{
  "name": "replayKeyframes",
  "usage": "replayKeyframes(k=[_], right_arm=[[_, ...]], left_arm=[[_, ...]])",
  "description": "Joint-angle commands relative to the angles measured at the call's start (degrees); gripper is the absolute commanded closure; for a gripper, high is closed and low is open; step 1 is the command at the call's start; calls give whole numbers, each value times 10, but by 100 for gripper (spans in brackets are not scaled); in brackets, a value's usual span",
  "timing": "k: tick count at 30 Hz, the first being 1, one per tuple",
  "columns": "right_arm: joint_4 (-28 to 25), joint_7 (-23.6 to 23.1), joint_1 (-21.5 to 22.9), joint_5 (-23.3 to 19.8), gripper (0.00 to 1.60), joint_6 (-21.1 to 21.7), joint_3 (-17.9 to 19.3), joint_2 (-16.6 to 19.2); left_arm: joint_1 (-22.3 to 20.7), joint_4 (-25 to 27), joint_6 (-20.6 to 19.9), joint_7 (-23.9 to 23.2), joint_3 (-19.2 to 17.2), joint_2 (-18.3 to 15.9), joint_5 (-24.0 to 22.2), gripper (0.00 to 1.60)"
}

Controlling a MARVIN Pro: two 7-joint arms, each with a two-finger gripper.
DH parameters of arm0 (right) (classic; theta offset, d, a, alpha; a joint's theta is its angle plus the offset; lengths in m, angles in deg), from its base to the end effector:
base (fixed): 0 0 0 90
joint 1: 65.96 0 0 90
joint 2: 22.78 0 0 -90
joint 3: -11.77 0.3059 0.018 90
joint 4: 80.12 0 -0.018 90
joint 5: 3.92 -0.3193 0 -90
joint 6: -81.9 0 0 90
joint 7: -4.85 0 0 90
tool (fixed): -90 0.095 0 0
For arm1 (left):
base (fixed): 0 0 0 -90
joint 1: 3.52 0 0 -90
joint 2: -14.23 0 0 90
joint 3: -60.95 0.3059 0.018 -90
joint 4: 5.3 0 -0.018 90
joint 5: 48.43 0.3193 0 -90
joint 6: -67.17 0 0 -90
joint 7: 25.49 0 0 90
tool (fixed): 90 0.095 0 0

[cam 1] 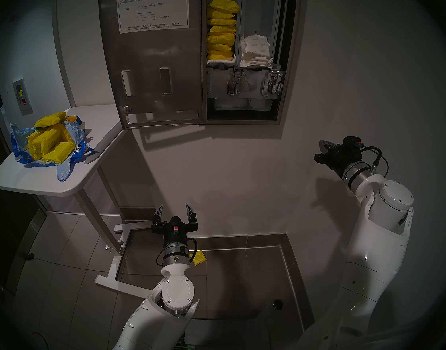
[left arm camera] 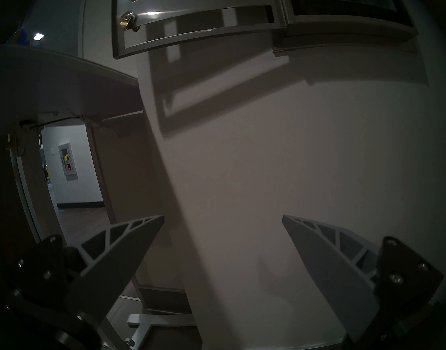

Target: Open the dispenser door, put the pads inside, close the door

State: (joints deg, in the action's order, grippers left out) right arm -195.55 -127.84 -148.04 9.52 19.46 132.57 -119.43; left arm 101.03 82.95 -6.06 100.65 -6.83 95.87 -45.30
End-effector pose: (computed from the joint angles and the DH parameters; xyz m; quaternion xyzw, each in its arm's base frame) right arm 0.3895 -0.1281 -0.1645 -0.7098 -0.0517 -0.7021 0.0249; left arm 0.3071 -0.0584 -0.4130 -0.6960 -0.0399 -0.7095 0.1033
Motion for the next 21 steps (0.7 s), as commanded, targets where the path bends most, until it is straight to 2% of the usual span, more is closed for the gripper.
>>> replayKeyframes(k=[1, 2, 3, 4, 5, 8, 14, 15, 16, 19, 21], right_arm=[[-17, 0, 9, -6, 118, -7, -3, 5], [-17, 0, 9, -6, 118, -7, -3, 5], [-16, 0, 10, -5, 118, -6, -3, 4], [-15, 0, 10, -4, 118, -6, -3, 4], [-15, 0, 10, -4, 118, -5, -3, 5], [-14, 1, 10, -4, 118, -5, -3, 5], [-13, 2, 10, -4, 118, -5, -3, 5], [-13, 2, 10, -5, 118, -5, -4, 6], [-13, 2, 10, -4, 118, -5, -3, 5], [-14, 3, 9, -5, 118, -5, -4, 6], [-14, 3, 9, -5, 118, -5, -4, 5]], left_arm=[[-13, -7, 70, -21, -5, 6, -40, 0], [-14, -10, 78, -25, -5, 6, -47, 0], [-17, 31, 51, -23, -1, 6, -36, 0], [-35, 48, 49, -16, 1, 14, -26, 0], [-51, 48, 61, -18, -2, 11, -23, 0], [-61, 50, 63, -20, -7, 12, -24, 0], [-78, 83, 78, -16, -3, 12, 7, 0], [-73, 104, 74, -15, -3, 10, 12, 0], [-84, 88, 86, -14, -4, 15, 16, 0], [-77, 130, 74, -12, -5, 12, 28, 0], [-80, 134, 74, -10, -6, 13, 34, 0]])
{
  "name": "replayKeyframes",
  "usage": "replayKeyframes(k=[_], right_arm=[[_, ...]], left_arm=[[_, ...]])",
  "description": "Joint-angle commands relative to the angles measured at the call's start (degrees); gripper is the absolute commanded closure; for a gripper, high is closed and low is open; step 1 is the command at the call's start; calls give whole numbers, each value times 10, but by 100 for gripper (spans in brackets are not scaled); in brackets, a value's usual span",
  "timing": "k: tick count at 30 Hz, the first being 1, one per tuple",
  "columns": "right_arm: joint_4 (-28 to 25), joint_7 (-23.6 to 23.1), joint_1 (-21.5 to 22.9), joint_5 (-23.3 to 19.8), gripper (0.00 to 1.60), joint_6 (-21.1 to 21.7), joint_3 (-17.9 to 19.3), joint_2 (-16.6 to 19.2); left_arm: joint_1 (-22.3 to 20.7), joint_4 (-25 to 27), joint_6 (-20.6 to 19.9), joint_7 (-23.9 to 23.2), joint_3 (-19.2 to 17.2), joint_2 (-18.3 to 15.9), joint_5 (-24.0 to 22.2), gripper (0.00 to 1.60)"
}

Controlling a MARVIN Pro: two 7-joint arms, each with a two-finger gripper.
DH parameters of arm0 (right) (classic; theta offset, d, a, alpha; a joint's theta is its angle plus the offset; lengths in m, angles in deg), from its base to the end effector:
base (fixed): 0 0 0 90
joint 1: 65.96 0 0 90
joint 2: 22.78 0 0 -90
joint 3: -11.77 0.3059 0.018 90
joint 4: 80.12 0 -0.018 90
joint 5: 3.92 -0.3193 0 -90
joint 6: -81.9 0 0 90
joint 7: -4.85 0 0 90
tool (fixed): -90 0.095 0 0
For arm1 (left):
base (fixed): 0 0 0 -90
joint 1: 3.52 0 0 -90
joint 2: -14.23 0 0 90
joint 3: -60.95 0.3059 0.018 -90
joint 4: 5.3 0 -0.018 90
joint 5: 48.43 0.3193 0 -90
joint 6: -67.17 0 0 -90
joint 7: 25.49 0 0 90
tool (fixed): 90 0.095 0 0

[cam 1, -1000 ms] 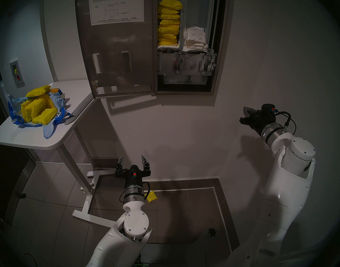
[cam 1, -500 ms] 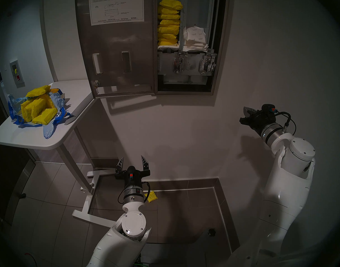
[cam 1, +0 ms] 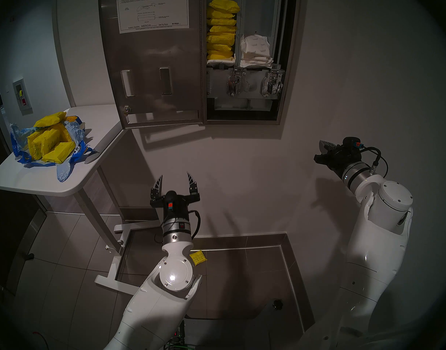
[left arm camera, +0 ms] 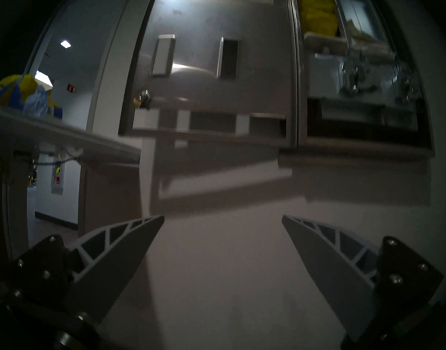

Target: Open the dispenser door, put the pads inside, close the door

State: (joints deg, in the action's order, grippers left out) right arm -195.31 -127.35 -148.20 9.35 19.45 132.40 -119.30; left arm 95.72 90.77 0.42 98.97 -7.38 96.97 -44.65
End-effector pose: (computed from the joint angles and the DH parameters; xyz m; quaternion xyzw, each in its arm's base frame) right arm 0.3901 -0.1282 -0.1665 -0.7113 -0.0498 -0.7007 0.0241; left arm 0.3490 -0.0695 -0.3193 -0.5768 -0.0789 -0.8116 0.0477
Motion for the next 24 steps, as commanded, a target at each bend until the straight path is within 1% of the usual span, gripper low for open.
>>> replayKeyframes(k=[1, 4, 6, 7, 8, 10, 11, 13, 14, 15, 18, 19, 20, 22, 24], right_arm=[[-17, -2, 11, -4, 118, -5, -2, 4], [-17, -1, 11, -4, 118, -6, -2, 4], [-17, -1, 11, -5, 118, -6, -3, 5], [-18, -1, 11, -4, 118, -6, -2, 4], [-17, -1, 10, -5, 118, -6, -3, 6], [-18, -1, 10, -5, 118, -6, -3, 4], [-18, -1, 10, -5, 118, -6, -3, 4], [-18, -1, 10, -5, 118, -6, -3, 5], [-18, -1, 10, -6, 118, -6, -3, 5], [-18, -1, 10, -6, 118, -6, -3, 5], [-19, -1, 10, -6, 118, -6, -3, 5], [-19, -1, 10, -6, 118, -6, -3, 5], [-19, -1, 10, -6, 118, -6, -3, 5], [-19, -2, 10, -6, 118, -6, -3, 5], [-19, -2, 10, -7, 118, -7, -2, 5]], left_arm=[[-20, 71, 1, 9, 0, 1, 30, 0], [-17, 81, -9, 12, 1, -1, 39, 0], [-5, 107, -29, 11, 2, -6, 42, 0], [-11, 95, -24, 13, 3, -3, 46, 0], [6, 126, -47, 10, 4, -9, 43, 0], [-1, 112, -43, 14, 8, -6, 53, 0], [7, 130, -59, 14, 8, -8, 54, 0], [11, 139, -73, 16, 10, -10, 56, 0], [20, 158, -90, 13, 10, -15, 52, 0], [14, 147, -87, 17, 11, -12, 56, 0], [25, 171, -114, 14, 13, -18, 52, 0], [31, 185, -129, 12, 13, -21, 49, 0], [29, 181, -128, 13, 14, -20, 51, 0], [36, 197, -148, 10, 14, -24, 46, 0], [38, 204, -158, 8, 14, -26, 44, 0]])
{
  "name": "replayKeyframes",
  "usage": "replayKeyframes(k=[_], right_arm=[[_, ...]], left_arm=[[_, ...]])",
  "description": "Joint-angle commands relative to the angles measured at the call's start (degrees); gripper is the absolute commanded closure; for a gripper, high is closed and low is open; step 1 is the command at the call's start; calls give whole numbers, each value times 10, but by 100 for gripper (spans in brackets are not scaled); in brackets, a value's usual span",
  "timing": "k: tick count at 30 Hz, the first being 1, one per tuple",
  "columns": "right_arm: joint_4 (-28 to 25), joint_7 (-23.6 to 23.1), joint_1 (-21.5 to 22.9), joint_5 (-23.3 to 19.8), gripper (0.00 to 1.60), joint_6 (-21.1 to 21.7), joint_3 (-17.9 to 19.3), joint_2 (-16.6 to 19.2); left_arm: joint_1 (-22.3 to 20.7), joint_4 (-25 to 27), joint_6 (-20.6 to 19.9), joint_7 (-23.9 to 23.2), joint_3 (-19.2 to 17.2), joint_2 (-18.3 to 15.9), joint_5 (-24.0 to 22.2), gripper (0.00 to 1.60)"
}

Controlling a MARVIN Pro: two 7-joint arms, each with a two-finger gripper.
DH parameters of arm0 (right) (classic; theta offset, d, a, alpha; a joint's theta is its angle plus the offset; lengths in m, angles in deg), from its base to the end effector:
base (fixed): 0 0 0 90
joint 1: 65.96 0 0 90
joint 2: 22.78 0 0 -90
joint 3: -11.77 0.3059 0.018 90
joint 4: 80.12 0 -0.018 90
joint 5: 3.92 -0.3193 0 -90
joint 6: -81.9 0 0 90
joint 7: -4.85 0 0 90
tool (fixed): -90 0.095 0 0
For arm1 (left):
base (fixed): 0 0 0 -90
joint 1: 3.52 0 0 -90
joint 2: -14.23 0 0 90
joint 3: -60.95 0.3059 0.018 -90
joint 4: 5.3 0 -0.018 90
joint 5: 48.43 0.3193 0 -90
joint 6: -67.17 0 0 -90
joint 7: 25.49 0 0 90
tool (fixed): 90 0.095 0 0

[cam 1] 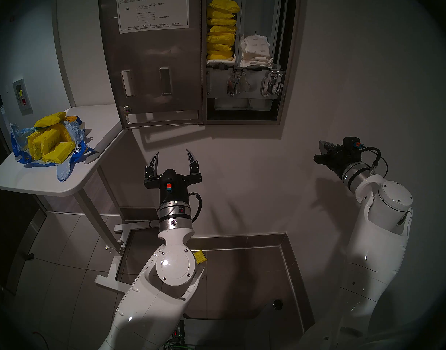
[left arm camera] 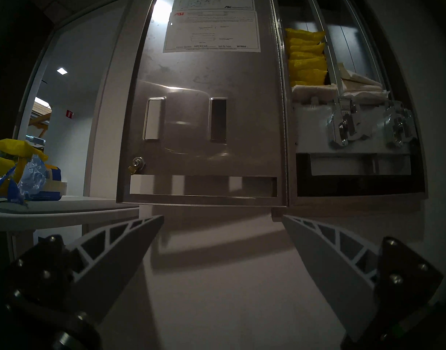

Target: Open the dispenser door, put the pads inside, close the door

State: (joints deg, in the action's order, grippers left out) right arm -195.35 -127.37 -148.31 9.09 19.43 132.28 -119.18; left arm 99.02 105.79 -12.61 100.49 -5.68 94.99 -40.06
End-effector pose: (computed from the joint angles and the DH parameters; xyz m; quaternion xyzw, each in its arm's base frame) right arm 0.3900 -0.1276 -0.1663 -0.7106 -0.0512 -0.7012 0.0257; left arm 0.3278 -0.0768 -0.2522 -0.5721 -0.0510 -0.8152 0.0747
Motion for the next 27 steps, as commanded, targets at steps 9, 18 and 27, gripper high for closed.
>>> replayKeyframes(k=[9, 18, 27], right_arm=[[-19, -2, 10, -5, 118, -7, -1, 4], [-18, -2, 11, -4, 118, -6, -1, 4], [-17, -2, 11, -4, 118, -6, -2, 5]], left_arm=[[15, 81, -70, -19, -5, -12, -13, 0], [36, 142, -39, -23, 1, -23, -27, 0], [80, 195, -16, 0, -39, -50, -22, 0]])
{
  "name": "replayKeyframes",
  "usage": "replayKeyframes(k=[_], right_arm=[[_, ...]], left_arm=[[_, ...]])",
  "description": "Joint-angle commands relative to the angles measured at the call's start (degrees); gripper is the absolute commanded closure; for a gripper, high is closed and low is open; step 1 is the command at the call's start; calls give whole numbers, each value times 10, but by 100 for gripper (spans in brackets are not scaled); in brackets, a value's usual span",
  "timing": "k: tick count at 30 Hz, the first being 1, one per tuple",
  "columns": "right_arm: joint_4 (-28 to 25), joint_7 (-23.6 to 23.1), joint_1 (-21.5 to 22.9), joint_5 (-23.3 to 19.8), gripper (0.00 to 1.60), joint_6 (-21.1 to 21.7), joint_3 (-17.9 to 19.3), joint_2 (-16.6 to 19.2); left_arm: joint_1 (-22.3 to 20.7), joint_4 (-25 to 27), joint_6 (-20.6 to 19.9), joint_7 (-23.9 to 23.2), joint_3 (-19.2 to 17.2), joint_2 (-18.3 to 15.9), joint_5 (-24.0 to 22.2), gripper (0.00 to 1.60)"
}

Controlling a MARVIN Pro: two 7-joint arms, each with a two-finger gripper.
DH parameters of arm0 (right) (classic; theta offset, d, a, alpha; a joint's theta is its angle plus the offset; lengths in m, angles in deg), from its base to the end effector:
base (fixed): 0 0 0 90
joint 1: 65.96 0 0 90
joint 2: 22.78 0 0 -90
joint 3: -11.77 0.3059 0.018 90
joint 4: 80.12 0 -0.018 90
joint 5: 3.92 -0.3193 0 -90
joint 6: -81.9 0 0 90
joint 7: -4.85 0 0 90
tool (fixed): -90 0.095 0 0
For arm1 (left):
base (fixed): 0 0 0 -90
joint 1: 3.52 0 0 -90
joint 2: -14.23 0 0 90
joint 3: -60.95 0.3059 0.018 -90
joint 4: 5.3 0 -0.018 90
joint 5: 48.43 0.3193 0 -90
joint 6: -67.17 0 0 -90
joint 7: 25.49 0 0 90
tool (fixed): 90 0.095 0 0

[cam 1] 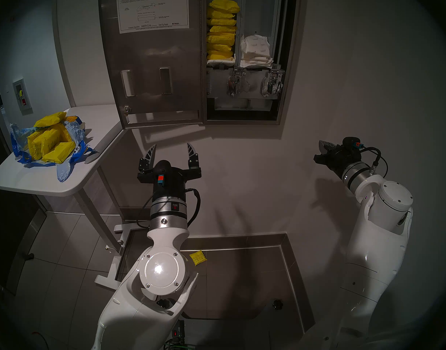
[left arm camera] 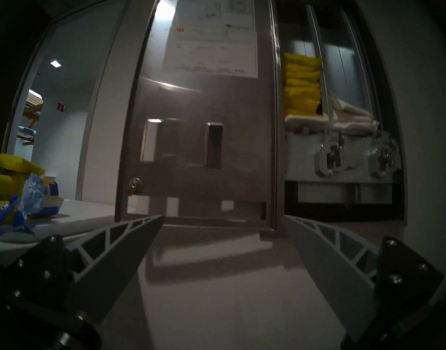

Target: Open the dispenser door, put the pads inside, close the door

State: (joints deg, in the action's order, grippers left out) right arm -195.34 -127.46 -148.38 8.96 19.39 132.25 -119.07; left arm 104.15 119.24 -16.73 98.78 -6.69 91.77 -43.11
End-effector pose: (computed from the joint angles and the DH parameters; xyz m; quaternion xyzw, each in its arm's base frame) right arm 0.3898 -0.1276 -0.1664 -0.7105 -0.0525 -0.7013 0.0265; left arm 0.2951 -0.0636 -0.1996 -0.5591 -0.0615 -0.8256 0.0448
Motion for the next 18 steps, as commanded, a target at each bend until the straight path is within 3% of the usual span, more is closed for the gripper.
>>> replayKeyframes(k=[1, 9, 18], right_arm=[[-17, -1, 11, -3, 118, -5, -1, 4], [-16, 0, 11, -3, 118, -5, -1, 4], [-15, 0, 11, -3, 118, -5, -2, 4]], left_arm=[[37, 69, 25, 22, -35, -19, 6, 0], [75, 129, 52, 47, -88, -27, -20, 0], [61, 155, 87, 72, -173, -28, -57, 0]])
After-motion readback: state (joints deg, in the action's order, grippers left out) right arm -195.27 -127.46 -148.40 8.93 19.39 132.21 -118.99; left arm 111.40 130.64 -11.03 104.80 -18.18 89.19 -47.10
